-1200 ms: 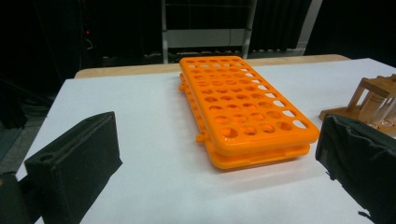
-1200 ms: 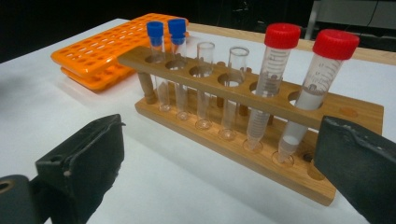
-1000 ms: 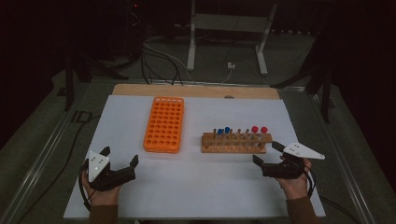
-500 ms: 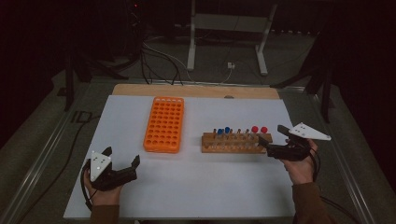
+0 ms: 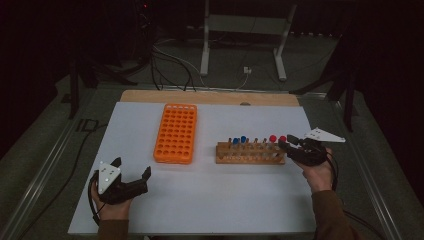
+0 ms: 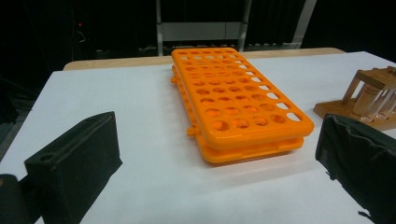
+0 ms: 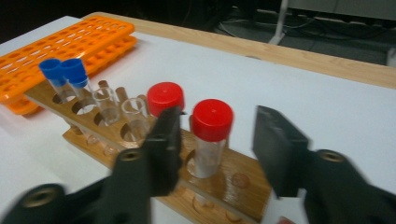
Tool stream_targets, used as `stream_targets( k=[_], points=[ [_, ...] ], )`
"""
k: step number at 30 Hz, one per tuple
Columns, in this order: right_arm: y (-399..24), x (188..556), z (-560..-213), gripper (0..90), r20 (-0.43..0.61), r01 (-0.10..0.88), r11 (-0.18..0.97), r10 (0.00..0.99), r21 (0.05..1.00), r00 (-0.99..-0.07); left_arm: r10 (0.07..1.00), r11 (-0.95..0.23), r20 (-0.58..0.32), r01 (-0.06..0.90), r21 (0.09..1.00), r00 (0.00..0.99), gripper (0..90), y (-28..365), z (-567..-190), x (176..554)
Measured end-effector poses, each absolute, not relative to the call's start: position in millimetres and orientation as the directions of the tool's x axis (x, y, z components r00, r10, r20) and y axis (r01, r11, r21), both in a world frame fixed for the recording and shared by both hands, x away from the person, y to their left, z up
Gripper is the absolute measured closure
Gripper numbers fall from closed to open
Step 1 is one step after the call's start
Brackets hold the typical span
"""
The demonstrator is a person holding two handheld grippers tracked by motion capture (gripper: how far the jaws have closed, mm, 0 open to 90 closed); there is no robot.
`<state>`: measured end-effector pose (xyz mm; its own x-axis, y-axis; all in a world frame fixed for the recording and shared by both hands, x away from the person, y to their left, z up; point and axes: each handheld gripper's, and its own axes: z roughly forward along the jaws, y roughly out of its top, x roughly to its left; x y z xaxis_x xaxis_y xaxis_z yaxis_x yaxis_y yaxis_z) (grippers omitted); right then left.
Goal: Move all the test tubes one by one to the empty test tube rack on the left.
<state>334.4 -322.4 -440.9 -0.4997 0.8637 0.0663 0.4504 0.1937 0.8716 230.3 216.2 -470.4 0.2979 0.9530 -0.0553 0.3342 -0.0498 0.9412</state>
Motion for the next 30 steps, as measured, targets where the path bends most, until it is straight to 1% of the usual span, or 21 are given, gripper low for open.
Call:
stream_targets(
  k=[3, 8, 12, 20, 30],
  points=[
    [-319, 338, -443, 64.1, 0.06, 0.454, 0.202, 0.864, 0.868, -0.499, 0.952, -0.049, -0.056, 0.333, 0.941, 0.3, 0.5, 216, -470, 230],
    [-315, 342, -448, 69.1, 0.058, 0.466, 0.211, 0.865, 0.859, -0.498, 0.952, -0.048, -0.058, 0.333, 0.942, 0.302, 0.5, 216, -470, 230],
    [-312, 340, -447, 69.8, 0.037, 0.454, 0.226, 0.865, 0.862, -0.5, 0.95, -0.054, -0.055, 0.336, 0.94, 0.307, 0.5, 215, -471, 230],
    [-313, 338, -445, 69.9, 0.04, 0.451, 0.218, 0.867, 0.866, -0.497, 0.948, -0.059, -0.053, 0.339, 0.939, 0.313, 0.5, 214, -471, 231],
    [-313, 332, -427, 70.1, 0.018, 0.418, 0.218, 0.87, 0.882, -0.493, 0.947, -0.063, -0.054, 0.348, 0.935, 0.317, 0.6, 213, -472, 232]
  ],
)
